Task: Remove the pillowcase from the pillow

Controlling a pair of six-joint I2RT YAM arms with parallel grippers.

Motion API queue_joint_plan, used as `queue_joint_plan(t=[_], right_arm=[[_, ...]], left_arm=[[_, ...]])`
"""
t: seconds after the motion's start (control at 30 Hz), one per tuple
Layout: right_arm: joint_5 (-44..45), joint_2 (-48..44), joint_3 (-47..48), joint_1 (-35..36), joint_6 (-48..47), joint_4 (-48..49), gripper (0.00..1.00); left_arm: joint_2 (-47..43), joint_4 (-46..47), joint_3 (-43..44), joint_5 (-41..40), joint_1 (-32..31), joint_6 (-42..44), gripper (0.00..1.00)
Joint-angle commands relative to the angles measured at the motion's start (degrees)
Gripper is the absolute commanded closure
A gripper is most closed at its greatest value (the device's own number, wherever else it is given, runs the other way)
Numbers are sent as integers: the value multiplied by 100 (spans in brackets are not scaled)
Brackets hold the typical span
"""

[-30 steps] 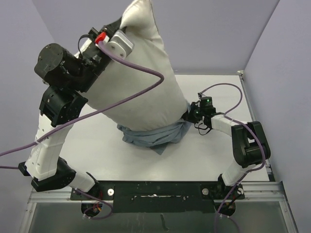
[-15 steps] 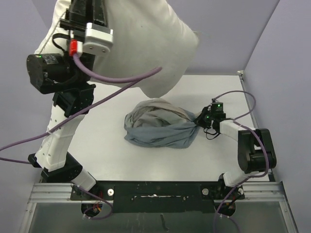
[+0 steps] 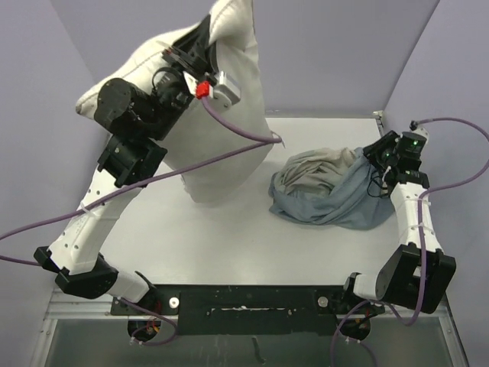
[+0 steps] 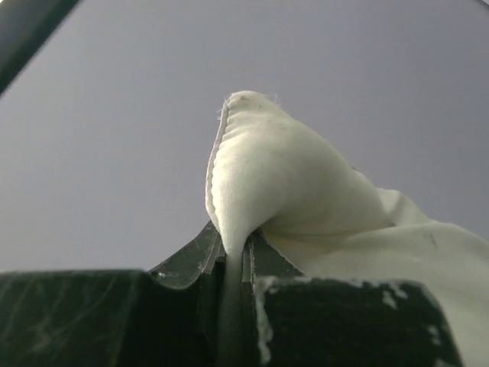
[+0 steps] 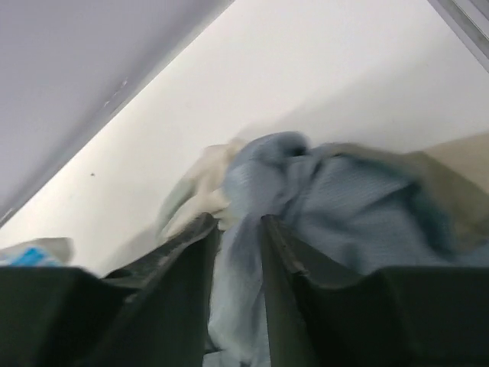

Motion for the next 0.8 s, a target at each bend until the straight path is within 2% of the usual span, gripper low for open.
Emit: queue_joint_plan(t=[0.0,0.07,0.2,0.27,0.3,0.4,0.53,0.6,0.7,0.77], right_arm=[[-641,195,455,273,-330,-200,61],[-561,201,437,496,-438,-182,49],[-150,21,356,894,-642,-190,30],[-32,-101,295,942,-667,-182,17],[3,-159,259,944,-668,-174,15],[93,-340,156,948,-648,-167,11],[215,-512,125,952,-636,-276,9],[245,-564,125,953,-638,-308,8],[239,-559,204,955,-617,-408,6],[239,-590,229,958,-597,-455,5]], left_arm=[[-797,-352,-940,413,-40,565,100],[-903,-913,-1294,331,-85,614,100],[-1158,-1045,-2107,428,-133,427,100],[-1191,-1244,-2169,492,-194,280,100],[-1209,-1313,-2197,519,-249,256,100],[-1207,-1448,-2224,362,-476,-23,100],[-891,-3179,-1161,489,-956,-2187,100],[-759,-3787,-818,678,-1549,-2907,100],[-614,-4165,-698,738,-2373,-3435,100],[-471,-4387,-687,892,-2594,-3736,100]])
